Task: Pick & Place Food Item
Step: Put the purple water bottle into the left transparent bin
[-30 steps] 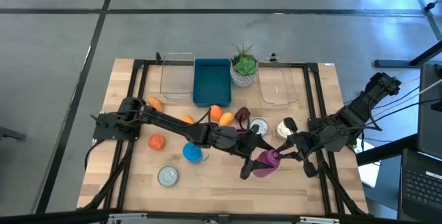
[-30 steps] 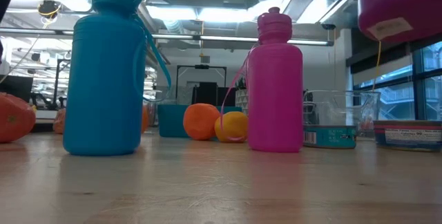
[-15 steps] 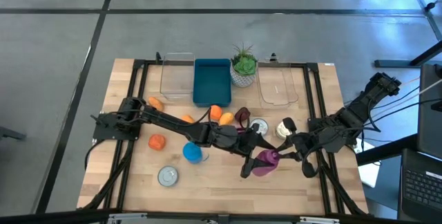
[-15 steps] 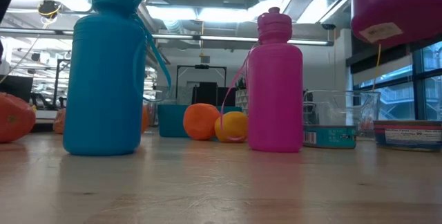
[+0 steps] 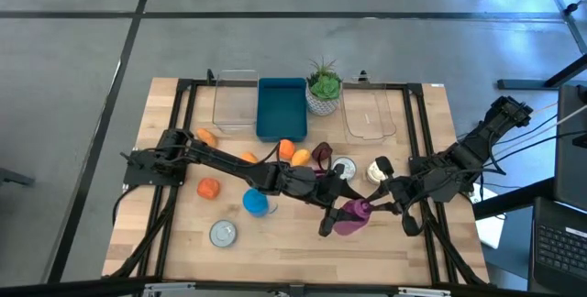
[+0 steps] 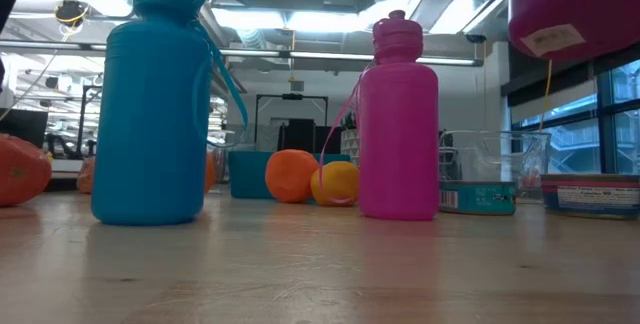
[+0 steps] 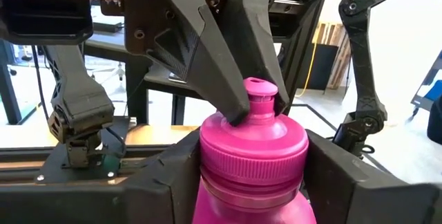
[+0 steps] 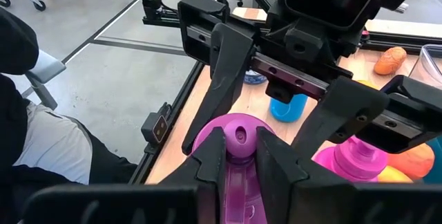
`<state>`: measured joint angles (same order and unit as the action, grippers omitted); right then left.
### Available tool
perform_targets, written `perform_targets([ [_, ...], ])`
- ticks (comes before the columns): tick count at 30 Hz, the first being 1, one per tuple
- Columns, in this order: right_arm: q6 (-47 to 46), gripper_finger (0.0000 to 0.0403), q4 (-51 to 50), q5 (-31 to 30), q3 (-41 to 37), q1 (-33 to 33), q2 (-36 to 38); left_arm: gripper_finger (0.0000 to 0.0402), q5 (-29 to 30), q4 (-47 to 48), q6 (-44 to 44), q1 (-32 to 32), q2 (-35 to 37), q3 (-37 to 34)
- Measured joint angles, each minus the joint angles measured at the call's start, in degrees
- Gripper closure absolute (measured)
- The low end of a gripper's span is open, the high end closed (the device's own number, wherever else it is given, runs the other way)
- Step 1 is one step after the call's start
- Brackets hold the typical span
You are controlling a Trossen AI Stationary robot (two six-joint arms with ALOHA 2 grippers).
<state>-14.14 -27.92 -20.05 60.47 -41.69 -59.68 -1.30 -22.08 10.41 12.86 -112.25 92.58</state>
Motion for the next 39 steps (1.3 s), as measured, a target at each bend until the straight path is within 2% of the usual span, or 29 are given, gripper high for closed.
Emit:
perform_targets([
  [7, -0.1, 0.033, 1.1, 0.0, 0.0, 0.0, 0.0, 0.0217, 0.0, -0.1, -1.4, 0.0, 0.1, 0.0],
  [22, -3.4, 0.0186, 2.6, 0.4, 0.0, 0.8, 0.0, 0.0219, 0.5, 2.4, -4.3, -0.2, 0.0, 0.0],
  [28, 1.4, 0.0133, 2.6, 2.2, 3.2, 1.1, 0.0, 0.0219, 0.6, 5.0, -6.6, -0.5, 2.0, 0.0],
  [32, 5.6, 0.0125, 0.9, -3.3, 7.8, -1.2, 0.2, 0.0219, 1.7, 6.8, -7.8, -0.7, 5.1, 0.0],
  [39, 9.0, 0.0124, -10.0, -19.6, 15.7, -6.6, 0.4, 0.0219, 8.3, 13.8, -15.2, -0.7, 13.7, 0.0],
])
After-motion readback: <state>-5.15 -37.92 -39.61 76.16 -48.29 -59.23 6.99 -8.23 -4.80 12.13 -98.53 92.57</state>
